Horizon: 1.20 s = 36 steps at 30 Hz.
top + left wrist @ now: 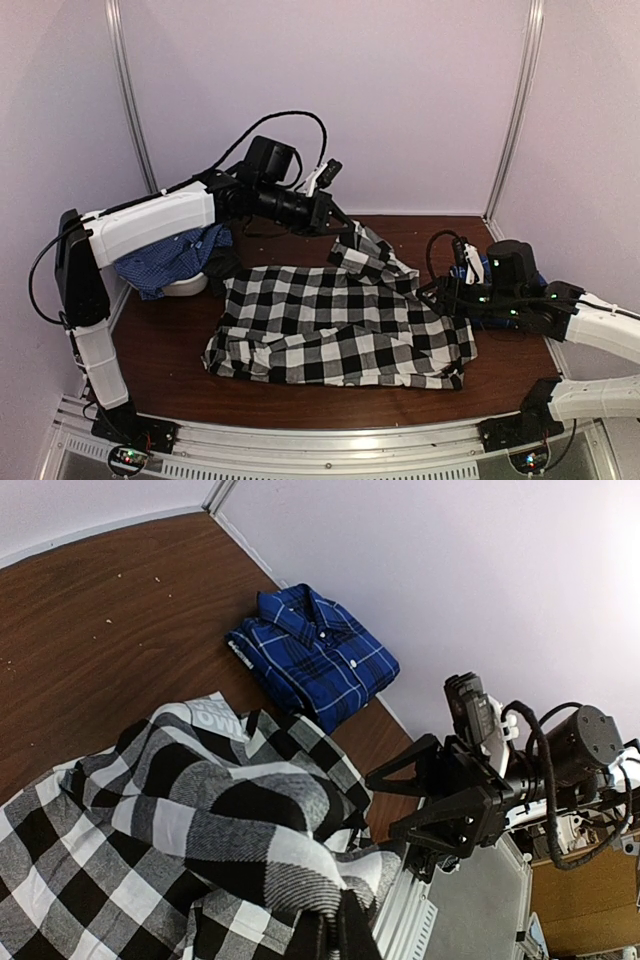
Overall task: Fold and stack the long sleeve shirts
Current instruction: Pass from the left arm to the right
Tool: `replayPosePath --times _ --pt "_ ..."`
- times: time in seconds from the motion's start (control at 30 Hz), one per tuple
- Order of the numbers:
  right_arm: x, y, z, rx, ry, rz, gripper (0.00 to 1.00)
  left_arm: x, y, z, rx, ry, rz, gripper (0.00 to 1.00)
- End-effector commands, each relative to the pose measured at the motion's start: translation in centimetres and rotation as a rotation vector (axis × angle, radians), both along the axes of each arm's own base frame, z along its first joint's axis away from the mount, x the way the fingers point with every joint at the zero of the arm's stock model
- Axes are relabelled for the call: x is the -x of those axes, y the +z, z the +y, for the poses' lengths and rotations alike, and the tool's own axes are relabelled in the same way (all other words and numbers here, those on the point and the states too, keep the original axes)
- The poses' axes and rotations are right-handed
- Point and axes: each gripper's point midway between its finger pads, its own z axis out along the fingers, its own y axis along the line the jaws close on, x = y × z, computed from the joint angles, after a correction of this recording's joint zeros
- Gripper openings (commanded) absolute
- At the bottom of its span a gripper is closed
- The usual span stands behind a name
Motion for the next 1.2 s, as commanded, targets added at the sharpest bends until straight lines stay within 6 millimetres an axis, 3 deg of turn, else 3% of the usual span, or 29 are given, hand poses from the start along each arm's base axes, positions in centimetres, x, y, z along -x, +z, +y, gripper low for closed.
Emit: replayPosePath --times 0.0,1.17 --pt "-0.10 0.42 0.19 -0.007 0.005 -0.010 0.69 -0.30 1.28 -0.36 0.029 -0.003 -0.028 0.00" --pt "-0.53 0.53 0.73 0.010 0.023 -0.004 0.72 -0.47 0.43 -0.43 0.015 -0.002 -0.023 0.00"
